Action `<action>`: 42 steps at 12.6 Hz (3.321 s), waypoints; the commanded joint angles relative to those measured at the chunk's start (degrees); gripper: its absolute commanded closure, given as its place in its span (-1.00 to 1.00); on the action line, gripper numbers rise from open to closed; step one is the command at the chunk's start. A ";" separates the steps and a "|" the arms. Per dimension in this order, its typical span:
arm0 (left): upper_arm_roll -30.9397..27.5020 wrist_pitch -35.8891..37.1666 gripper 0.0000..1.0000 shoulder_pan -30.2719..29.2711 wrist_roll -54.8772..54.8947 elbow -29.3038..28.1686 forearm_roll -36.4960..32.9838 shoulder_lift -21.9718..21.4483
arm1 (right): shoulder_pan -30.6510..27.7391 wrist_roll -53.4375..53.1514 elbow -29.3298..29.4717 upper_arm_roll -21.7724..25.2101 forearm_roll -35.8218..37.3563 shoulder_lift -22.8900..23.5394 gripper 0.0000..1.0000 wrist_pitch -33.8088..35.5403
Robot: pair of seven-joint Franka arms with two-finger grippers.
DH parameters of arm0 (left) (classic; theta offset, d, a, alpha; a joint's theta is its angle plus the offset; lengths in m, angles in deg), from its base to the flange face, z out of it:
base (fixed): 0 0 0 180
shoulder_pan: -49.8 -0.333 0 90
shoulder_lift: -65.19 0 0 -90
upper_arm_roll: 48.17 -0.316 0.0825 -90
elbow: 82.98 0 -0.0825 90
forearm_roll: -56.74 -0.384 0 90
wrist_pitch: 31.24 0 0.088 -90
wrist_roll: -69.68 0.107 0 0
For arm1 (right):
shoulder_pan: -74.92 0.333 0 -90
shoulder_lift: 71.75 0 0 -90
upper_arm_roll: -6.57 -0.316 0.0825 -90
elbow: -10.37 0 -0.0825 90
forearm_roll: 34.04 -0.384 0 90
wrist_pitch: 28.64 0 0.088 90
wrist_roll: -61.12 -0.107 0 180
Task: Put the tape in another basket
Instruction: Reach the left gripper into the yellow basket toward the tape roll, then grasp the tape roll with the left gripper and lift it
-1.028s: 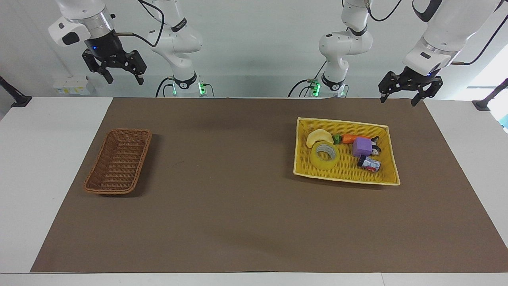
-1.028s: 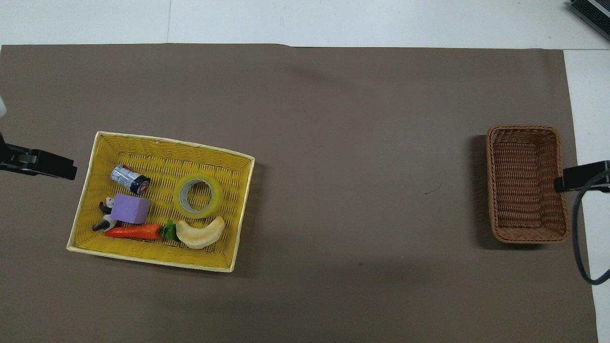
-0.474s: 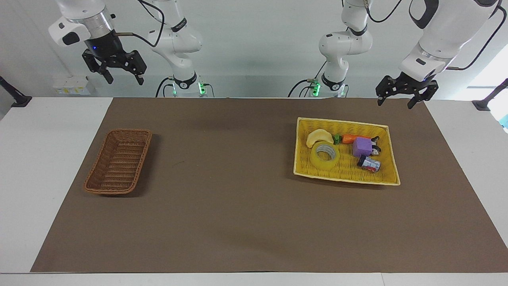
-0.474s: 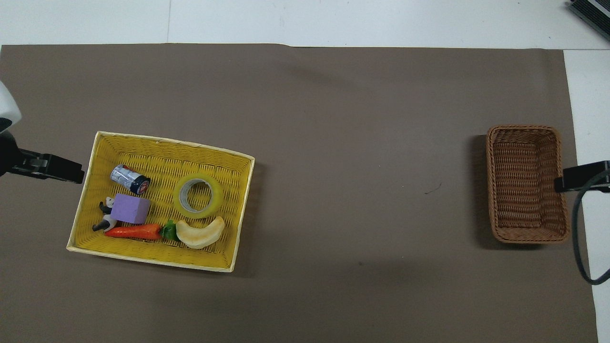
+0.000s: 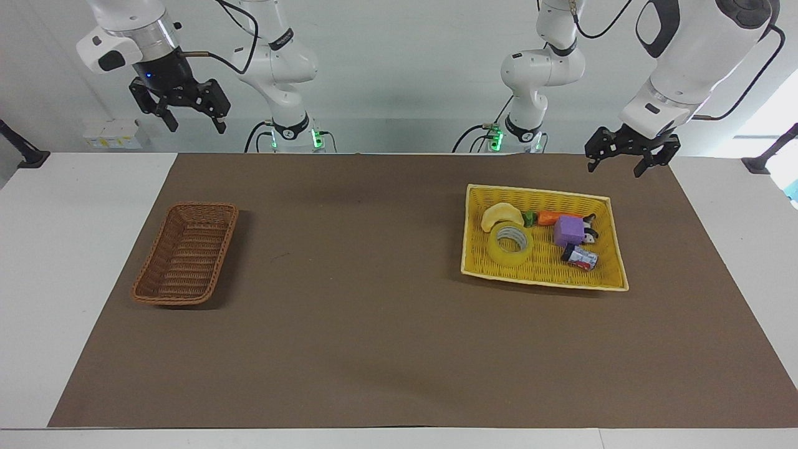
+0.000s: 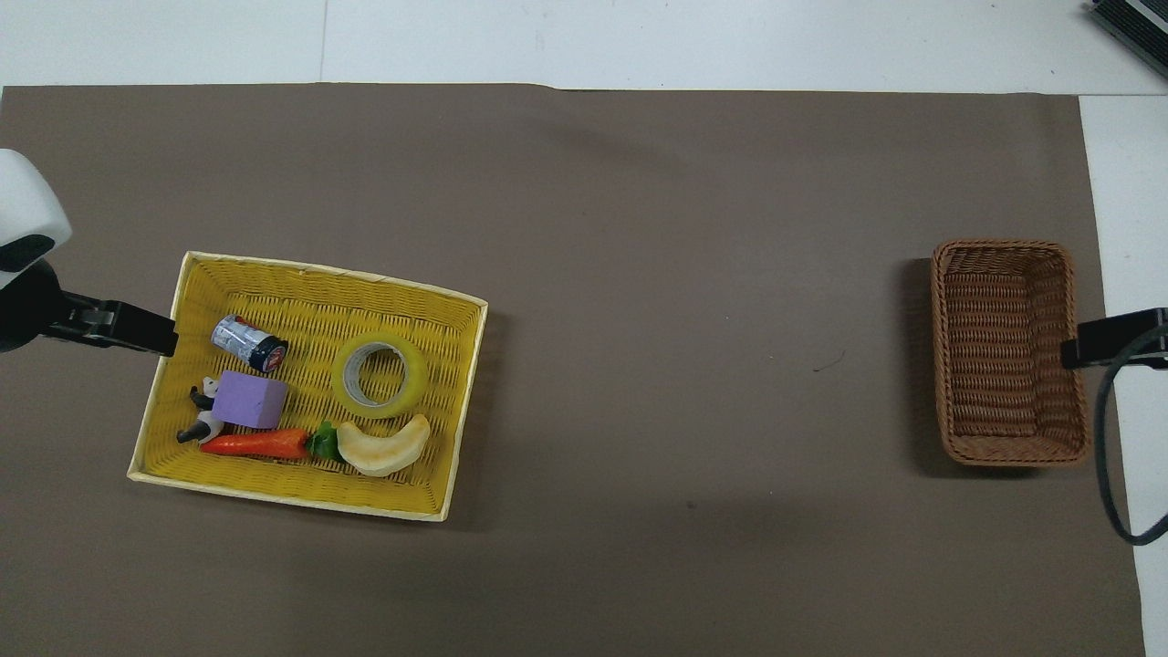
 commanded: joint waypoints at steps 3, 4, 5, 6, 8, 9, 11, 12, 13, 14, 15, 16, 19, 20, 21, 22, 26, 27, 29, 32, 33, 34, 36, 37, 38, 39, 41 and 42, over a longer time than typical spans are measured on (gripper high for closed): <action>-0.20 -4.99 -1.00 0.77 0.15 -6.89 0.83 -2.28 | -0.62 -0.68 -0.96 -0.20 -1.12 -0.46 -1.00 -0.43; -0.02 -7.96 -1.00 1.12 0.15 -9.26 0.83 -2.45 | -0.62 -0.77 -0.96 -0.20 -1.12 -0.46 -1.00 -0.43; -0.02 -11.04 -1.00 1.73 0.15 -11.64 0.83 -2.89 | -0.62 -0.77 -1.04 -0.11 -1.12 -0.46 -1.00 -0.43; -0.02 -12.98 -1.00 1.91 0.32 -13.31 0.91 -2.90 | -0.62 -0.68 -1.04 -0.20 -1.12 -0.46 -1.00 -0.43; 0.06 -18.85 -1.00 2.96 0.32 -18.83 2.05 -1.76 | -0.53 -0.77 -1.04 -0.20 -1.12 -0.46 -1.00 -0.34; -0.02 -24.63 -1.00 4.45 -0.20 -22.96 3.02 -1.58 | -0.53 -0.77 -1.04 -0.20 -1.12 -0.46 -1.00 -0.43; -0.02 -28.99 -1.00 5.95 -4.32 -25.19 3.64 0.34 | -0.53 -0.77 -1.22 -0.20 -1.12 -0.55 -1.00 -0.43; -0.02 -31.09 -1.00 7.26 -4.86 -25.20 3.64 2.79 | -0.62 -0.68 -1.22 -0.20 -1.12 -0.55 -1.00 -0.43; -0.11 -34.50 -1.00 7.79 -7.73 -25.63 3.64 5.43 | -0.62 -0.77 -1.22 -0.20 -1.12 -0.46 -1.00 -0.43; -0.02 -36.80 -1.00 7.97 -11.33 -26.59 3.64 6.76 | -0.62 -0.77 -1.22 -0.20 -1.12 -0.54 -1.00 -0.43; -0.02 -39.52 -1.00 8.24 -13.02 -28.17 3.64 7.12 | -0.62 -0.77 -1.22 -0.11 -1.12 -0.55 -1.00 -0.43; -0.02 -42.16 -1.00 8.59 -14.60 -30.27 3.64 7.21 | -0.62 -0.77 -1.22 -0.20 -1.12 -0.55 -1.00 -0.43; -0.02 -45.87 -0.48 8.50 -15.94 -34.15 3.64 7.12 | -0.62 -0.68 -1.22 -0.11 -1.12 -0.55 -1.00 -0.43; -0.02 -45.61 -0.06 8.59 -15.94 -34.68 3.64 6.95 | -0.62 -0.68 -1.22 -0.20 -1.12 -0.55 -1.00 -0.43; -0.02 -45.44 0.44 8.59 -15.94 -35.21 3.64 6.95 | -0.62 -0.77 -1.31 -0.20 -1.12 -0.55 -1.00 -0.43; -0.02 -44.74 0.99 8.42 -15.85 -36.17 3.73 6.51 | -0.62 -0.68 -1.31 -0.20 -1.12 -0.55 -1.00 -0.43; -0.11 -36.85 1.00 7.89 -15.85 -30.06 3.73 8.34 | -0.62 -0.68 -1.31 -0.20 -1.12 -0.55 -1.00 -0.43; -0.11 -34.04 1.00 7.97 -15.94 -27.42 3.73 8.88 | -0.62 -0.77 -1.31 -0.20 -1.12 -0.55 -1.00 -0.43; -0.11 -30.24 1.00 8.33 -16.20 -23.63 3.73 9.15 | -0.62 -0.77 -1.31 -0.11 -1.12 -0.55 -1.00 -0.43; -0.11 -25.07 1.00 8.33 -16.99 -18.80 5.21 8.53 | -0.62 -0.68 -1.39 -0.20 -1.20 -0.55 -1.00 -0.52; -0.02 -23.83 1.00 8.59 -18.73 -16.87 6.79 8.62 | -0.53 -0.42 -1.48 -0.20 -2.68 -0.55 -1.00 -1.56; 0.32 -23.55 1.00 8.68 -20.75 -16.32 8.37 8.53 | -0.53 -0.33 -2.27 -0.20 -6.18 -0.46 -1.00 -2.18; 0.68 -23.38 1.00 10.87 -21.21 -16.32 11.96 7.57 | 0.25 -0.68 -5.08 -0.29 -12.51 -0.46 -1.00 -7.60; 1.38 -23.46 1.00 11.83 -21.30 -16.23 15.99 7.48 | 0.26 -0.68 -5.09 -0.81 -14.80 0.15 -1.00 -9.11; 1.91 -23.90 1.00 12.54 -21.38 -16.06 18.56 7.39 | 0.26 -0.68 -5.43 -0.81 -19.35 0.59 -1.00 -10.43; 2.43 -24.25 1.00 13.68 -21.73 -16.06 20.32 7.39 | 0.26 -0.68 -5.70 -0.81 -22.96 1.29 -1.00 -11.84; 2.88 -26.35 1.00 16.31 -22.00 -15.88 27.25 7.39 | 0.34 -0.68 -5.88 -0.81 -29.30 3.49 -1.00 -13.96; 3.05 -27.58 1.00 17.89 -22.61 -15.88 29.89 7.39 | 0.43 -0.68 -5.96 -0.90 -31.94 4.72 -1.00 -14.66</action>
